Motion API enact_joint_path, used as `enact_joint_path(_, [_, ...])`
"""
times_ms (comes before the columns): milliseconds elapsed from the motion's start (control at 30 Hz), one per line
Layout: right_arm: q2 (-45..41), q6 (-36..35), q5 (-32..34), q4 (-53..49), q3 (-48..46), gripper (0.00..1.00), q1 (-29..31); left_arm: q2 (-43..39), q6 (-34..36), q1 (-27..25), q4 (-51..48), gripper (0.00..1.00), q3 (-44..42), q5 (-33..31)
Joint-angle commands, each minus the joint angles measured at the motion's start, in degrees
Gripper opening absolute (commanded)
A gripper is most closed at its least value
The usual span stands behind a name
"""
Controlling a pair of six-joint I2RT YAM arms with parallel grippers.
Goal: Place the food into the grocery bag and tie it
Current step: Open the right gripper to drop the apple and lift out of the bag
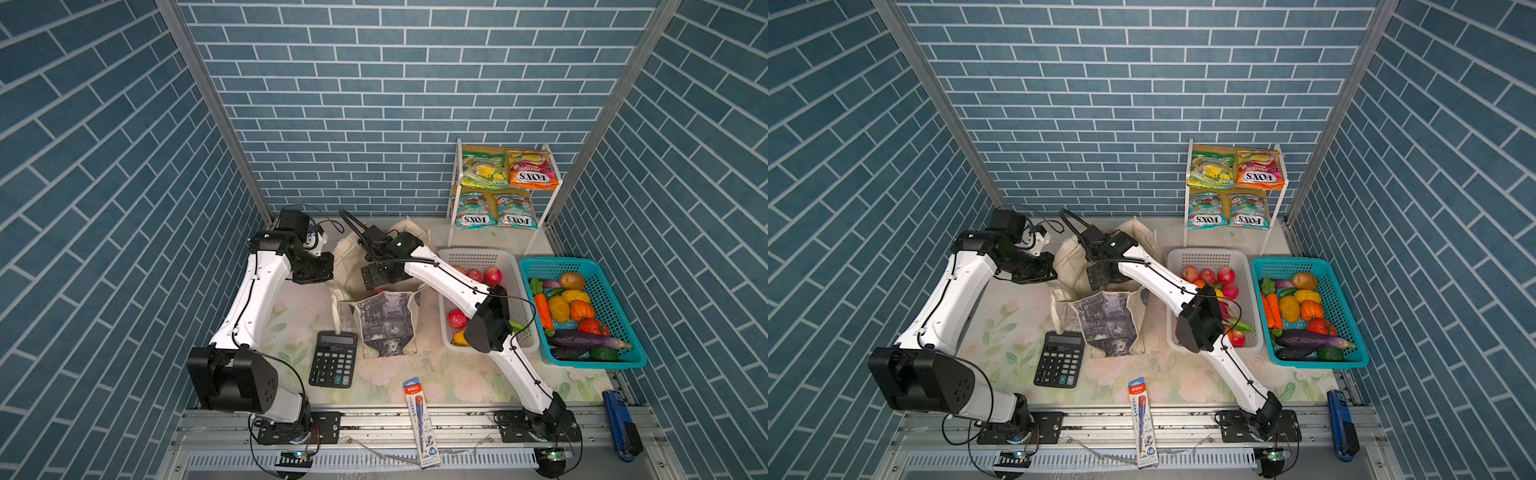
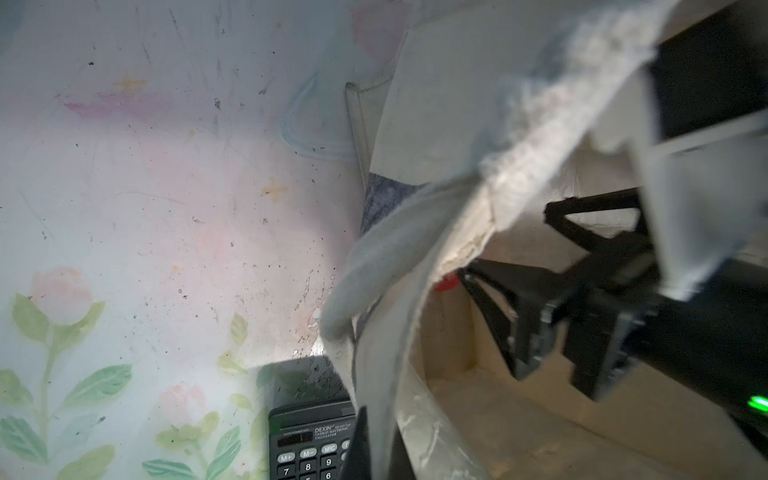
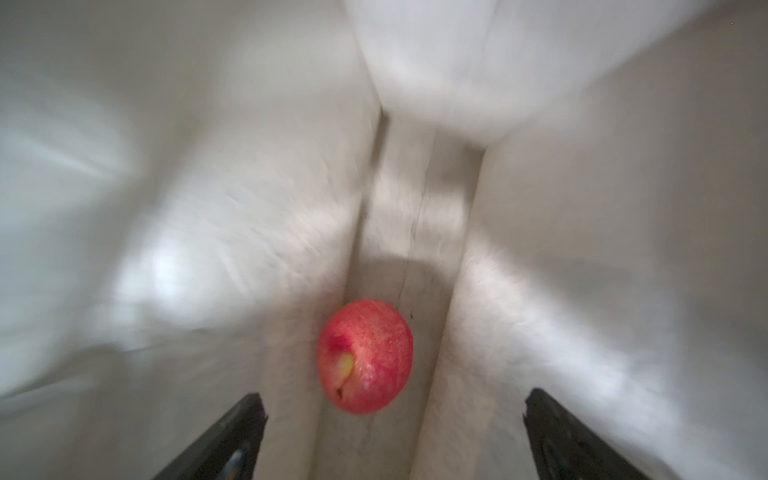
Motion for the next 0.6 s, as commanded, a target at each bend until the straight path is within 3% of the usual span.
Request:
enact_joint_path(0, [-10.05,-1.76,5.15,-1.5,5.91,0.97,1.27,-1.96,0.4,-0.36,-0.22,0.0,0.89,1.02])
enact_joint_path(267, [-29.07,3.7,15.0,-0.7,0.74,0.89,2.16,-4.17,0.35,-0.45,-0.11,0.0,-0.04,0.96])
enact_joint_path(433, [-41.5,9.75,24.03,-5.18,-15.84,0.88,2.03,-4.53,0.4,-1.21,0.33,0.0,-0.3,0.6])
enact_joint_path(567, [-48.65,15.78,22.82,-7.94,-30.72,0.88,0.5,-5.5,0.39,-1.41,1.0,0.0,-0.52,0.56])
